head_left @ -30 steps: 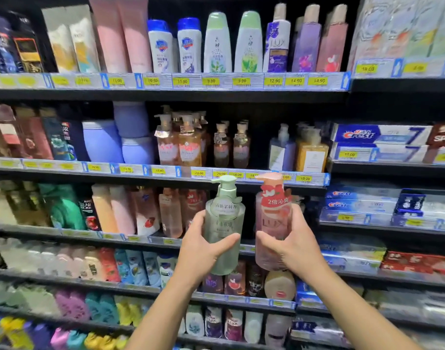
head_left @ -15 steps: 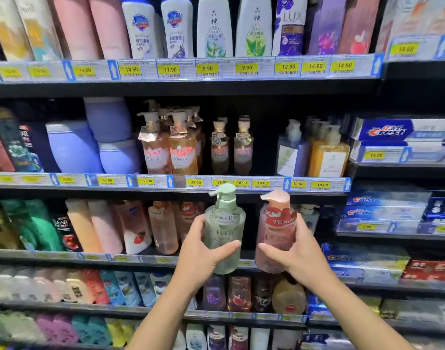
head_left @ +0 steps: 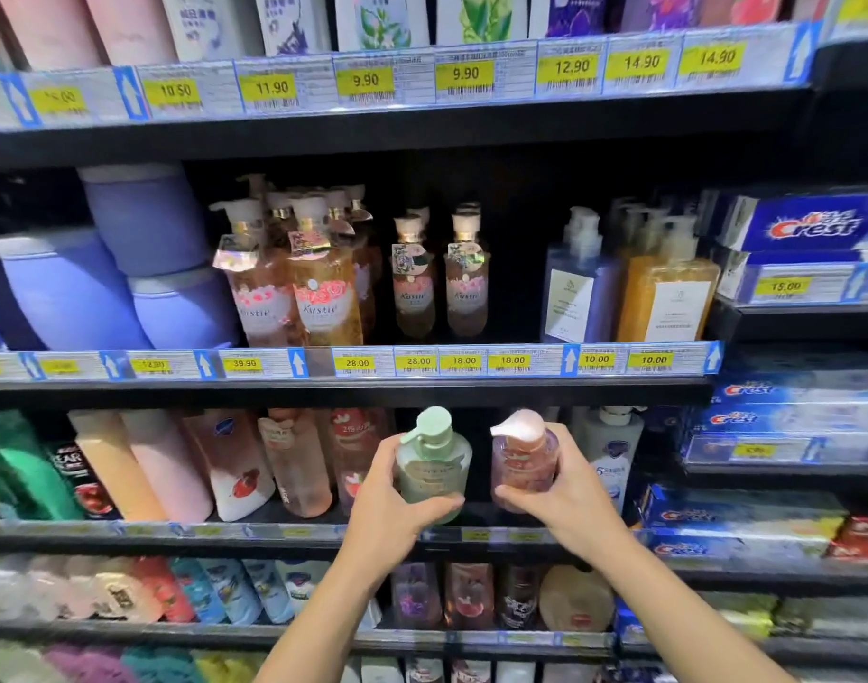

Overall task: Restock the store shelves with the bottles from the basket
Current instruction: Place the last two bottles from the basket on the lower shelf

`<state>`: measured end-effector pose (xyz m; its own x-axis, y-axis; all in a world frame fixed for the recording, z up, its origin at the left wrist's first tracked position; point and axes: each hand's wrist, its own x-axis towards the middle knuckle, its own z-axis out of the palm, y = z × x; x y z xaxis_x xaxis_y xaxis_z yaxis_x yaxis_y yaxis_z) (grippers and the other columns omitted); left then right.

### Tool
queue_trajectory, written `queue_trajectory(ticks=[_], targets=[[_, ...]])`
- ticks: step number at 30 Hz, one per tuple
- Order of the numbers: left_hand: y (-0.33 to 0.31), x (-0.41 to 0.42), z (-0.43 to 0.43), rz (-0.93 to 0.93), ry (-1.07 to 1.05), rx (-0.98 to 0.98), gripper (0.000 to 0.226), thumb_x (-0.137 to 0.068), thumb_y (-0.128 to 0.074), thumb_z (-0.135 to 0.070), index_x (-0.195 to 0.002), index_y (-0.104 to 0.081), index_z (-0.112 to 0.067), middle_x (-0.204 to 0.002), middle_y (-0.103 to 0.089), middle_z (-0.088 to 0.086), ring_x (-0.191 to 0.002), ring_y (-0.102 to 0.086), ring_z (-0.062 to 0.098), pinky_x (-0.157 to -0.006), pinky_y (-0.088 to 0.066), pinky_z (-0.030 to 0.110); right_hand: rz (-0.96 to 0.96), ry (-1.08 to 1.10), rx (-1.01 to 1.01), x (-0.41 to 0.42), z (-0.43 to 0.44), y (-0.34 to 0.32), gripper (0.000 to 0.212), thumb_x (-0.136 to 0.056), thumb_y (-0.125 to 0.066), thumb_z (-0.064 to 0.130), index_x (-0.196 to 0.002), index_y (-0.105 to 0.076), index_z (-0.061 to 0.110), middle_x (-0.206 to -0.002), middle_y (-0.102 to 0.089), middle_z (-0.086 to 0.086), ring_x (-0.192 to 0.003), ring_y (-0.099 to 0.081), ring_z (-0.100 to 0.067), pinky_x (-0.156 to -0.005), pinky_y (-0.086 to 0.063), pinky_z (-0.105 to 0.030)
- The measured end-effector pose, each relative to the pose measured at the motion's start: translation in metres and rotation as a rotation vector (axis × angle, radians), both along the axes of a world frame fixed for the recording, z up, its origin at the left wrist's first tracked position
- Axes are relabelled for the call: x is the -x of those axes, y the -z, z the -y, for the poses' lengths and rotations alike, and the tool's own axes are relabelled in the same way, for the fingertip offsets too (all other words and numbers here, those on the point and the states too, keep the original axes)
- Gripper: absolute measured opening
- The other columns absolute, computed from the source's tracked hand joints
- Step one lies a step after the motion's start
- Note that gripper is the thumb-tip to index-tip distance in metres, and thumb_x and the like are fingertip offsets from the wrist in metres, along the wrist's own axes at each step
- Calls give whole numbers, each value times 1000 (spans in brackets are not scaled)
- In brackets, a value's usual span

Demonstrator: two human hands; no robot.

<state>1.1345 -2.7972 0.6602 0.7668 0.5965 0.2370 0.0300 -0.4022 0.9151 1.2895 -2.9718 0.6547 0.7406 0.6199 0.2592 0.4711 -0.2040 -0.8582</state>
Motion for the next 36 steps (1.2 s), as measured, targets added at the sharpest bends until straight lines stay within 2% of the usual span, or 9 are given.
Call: queue_trajectory(ticks=[3,6,13,16,21,26,30,33,36], targets=[[13,-12,-7,-40,-6,8,74,-66,-93,-29,-122,-48,-47,-111,-67,-24,-105,-65,-1,-86,-50,19,-20,52,48,-7,-5,10,59,-70,-93,30,-109,-51,45,-102,-68,26,-97,-64,7,-84,-52,-25],[20,-20,-10,-82,-1,-1,66,-68,-92,-29,-114,-49,-46,-106,-66,-29,-100,-64,-6,-78,-47,9,-59,99,99,-12,-9,20,55,-69,-93,33,-105,-52,39,-100,-70,19,-94,-64,6,-80,-50,-23],[35,-43,-23,-233,-47,44,54,-66,-92,-41,-99,-54,-24,-97,-70,-10,-90,-66,5,-79,-54,27,-146,182,197,-24,-21,31,53,-70,-92,37,-105,-53,31,-103,-68,12,-97,-64,-4,-90,-53,-32],[37,-49,-25,-289,-81,33,53,-67,-91,-45,-94,-52,-21,-93,-66,-8,-85,-62,4,-67,-47,20,-173,197,241,-27,-24,37,55,-69,-92,39,-105,-52,29,-103,-67,11,-97,-64,-6,-90,-53,-32],[39,-59,-34,-332,-125,39,58,-62,-90,-55,-90,-59,-15,-84,-69,2,-80,-66,16,-63,-51,29,-202,231,270,-36,-30,40,49,-69,-91,40,-102,-63,17,-93,-70,6,-88,-68,-9,-74,-52,-27],[38,-63,-40,-308,-44,52,30,-69,-91,-41,-74,-73,-17,-54,-67,-18,-51,-58,-7,-57,-48,19,-250,212,254,-44,-34,43,23,-72,-91,34,-82,-80,16,-76,-78,7,-74,-73,-3,-75,-60,-32],[42,-60,-38,-363,-77,6,43,-70,-88,-48,-87,-60,-20,-80,-69,-5,-74,-63,4,-57,-46,19,-248,233,284,-42,-34,42,31,-70,-90,42,-81,-76,17,-73,-75,9,-68,-68,1,-68,-56,-27],[55,-58,-40,-428,-102,-84,52,-71,-86,-52,-88,-47,-22,-93,-62,-1,-82,-60,12,-62,-44,26,-171,337,356,-35,-34,48,65,-62,-89,56,-102,-61,13,-96,-69,3,-89,-68,-14,-80,-57,-38],[67,-57,-42,-429,-95,-126,50,-73,-83,-55,-92,-47,-26,-100,-63,-2,-91,-61,14,-75,-52,34,-78,408,374,-22,-33,53,63,-71,-87,49,-104,-44,17,-106,-57,-2,-98,-61,-22,-81,-53,-40]])
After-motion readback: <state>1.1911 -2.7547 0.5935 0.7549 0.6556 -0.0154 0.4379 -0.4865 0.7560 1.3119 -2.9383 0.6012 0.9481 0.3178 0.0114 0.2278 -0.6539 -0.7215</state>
